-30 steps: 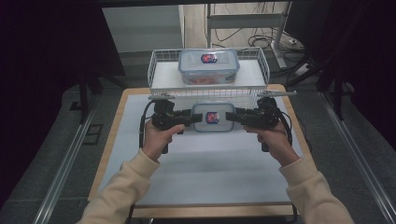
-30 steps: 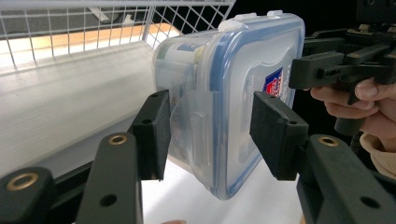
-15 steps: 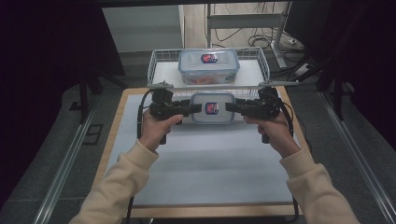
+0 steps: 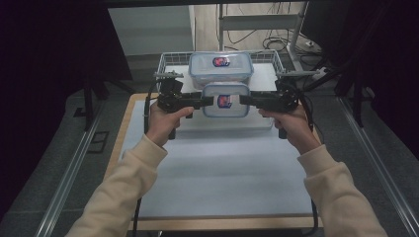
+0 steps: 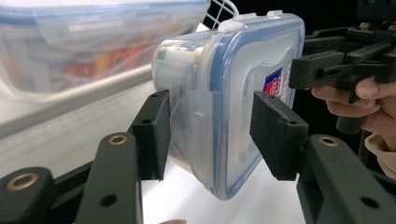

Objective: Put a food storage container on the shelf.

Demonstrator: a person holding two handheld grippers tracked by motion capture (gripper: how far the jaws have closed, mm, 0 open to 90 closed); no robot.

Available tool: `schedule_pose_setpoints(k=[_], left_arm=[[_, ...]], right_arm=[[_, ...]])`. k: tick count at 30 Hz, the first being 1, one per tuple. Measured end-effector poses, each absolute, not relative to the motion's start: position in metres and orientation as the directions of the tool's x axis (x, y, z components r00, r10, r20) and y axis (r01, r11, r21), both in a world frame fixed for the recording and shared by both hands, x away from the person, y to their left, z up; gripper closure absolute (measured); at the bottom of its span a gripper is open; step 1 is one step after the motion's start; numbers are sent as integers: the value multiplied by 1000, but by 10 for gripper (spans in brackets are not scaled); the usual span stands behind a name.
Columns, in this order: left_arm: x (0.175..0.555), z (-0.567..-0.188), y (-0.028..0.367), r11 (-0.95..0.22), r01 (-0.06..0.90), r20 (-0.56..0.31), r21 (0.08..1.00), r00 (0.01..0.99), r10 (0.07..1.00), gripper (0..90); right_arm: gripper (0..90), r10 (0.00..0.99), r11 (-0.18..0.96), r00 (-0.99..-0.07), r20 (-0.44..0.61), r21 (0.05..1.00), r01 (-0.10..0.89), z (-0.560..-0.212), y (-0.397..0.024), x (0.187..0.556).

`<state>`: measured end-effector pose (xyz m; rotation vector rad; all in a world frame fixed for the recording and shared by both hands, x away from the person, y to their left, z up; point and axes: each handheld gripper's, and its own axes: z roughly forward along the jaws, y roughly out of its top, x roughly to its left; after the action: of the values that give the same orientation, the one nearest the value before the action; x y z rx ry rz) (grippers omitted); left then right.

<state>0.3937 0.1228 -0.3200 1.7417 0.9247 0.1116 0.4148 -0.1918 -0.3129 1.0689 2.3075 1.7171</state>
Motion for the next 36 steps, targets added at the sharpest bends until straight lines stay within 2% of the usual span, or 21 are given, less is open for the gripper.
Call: schedule_pose_setpoints(k=[10,36], left_arm=[[410,-295,125,-107,503,-331,857,699,634,494],[467,-257,136,-88,500,-339,861,694,635,492]], right_arm=[[517,561,115,-757,334,875,471,-293,-190,430],[517,562,109,-757,333,877,467,-253,-178,487]])
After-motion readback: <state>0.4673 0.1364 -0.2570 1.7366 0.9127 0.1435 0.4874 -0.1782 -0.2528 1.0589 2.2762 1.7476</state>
